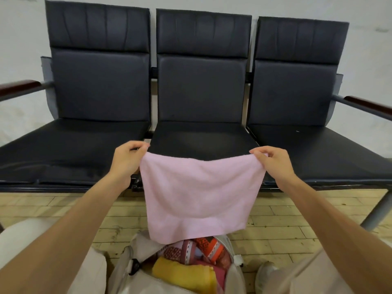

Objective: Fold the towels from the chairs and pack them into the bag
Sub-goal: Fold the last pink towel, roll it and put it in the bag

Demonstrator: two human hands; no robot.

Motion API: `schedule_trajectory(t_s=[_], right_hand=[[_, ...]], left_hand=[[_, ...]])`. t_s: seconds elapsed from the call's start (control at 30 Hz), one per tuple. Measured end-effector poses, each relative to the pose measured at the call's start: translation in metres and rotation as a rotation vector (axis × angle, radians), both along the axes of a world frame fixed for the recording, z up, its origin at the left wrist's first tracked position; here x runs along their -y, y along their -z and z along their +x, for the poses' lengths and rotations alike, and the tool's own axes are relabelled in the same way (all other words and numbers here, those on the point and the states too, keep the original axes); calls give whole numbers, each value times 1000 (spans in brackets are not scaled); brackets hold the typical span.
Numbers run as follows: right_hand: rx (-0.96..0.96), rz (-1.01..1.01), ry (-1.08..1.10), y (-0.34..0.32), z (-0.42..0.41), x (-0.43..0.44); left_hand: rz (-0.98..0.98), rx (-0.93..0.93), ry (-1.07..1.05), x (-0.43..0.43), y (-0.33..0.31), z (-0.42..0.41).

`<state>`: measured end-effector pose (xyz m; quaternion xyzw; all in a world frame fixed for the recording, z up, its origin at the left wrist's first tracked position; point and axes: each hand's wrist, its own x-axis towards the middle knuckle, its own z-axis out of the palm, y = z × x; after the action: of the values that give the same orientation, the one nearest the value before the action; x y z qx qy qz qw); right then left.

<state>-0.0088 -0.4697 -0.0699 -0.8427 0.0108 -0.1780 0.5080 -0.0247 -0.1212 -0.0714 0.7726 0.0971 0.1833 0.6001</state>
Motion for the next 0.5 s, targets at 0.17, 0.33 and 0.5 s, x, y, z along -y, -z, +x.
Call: schedule_trajectory(t_s=[0.17, 0.33, 0.5], right_hand=[[-166, -155, -89, -25, -8, 1], [-83, -487, 0, -80, -13, -3], [-3, -648, 136, -138, -14, -8]], left_hand=[[-122, -97, 129, -1, -30, -5], [423, -31, 124, -12, -73, -14], [773, 154, -61, -15, -121, -16]])
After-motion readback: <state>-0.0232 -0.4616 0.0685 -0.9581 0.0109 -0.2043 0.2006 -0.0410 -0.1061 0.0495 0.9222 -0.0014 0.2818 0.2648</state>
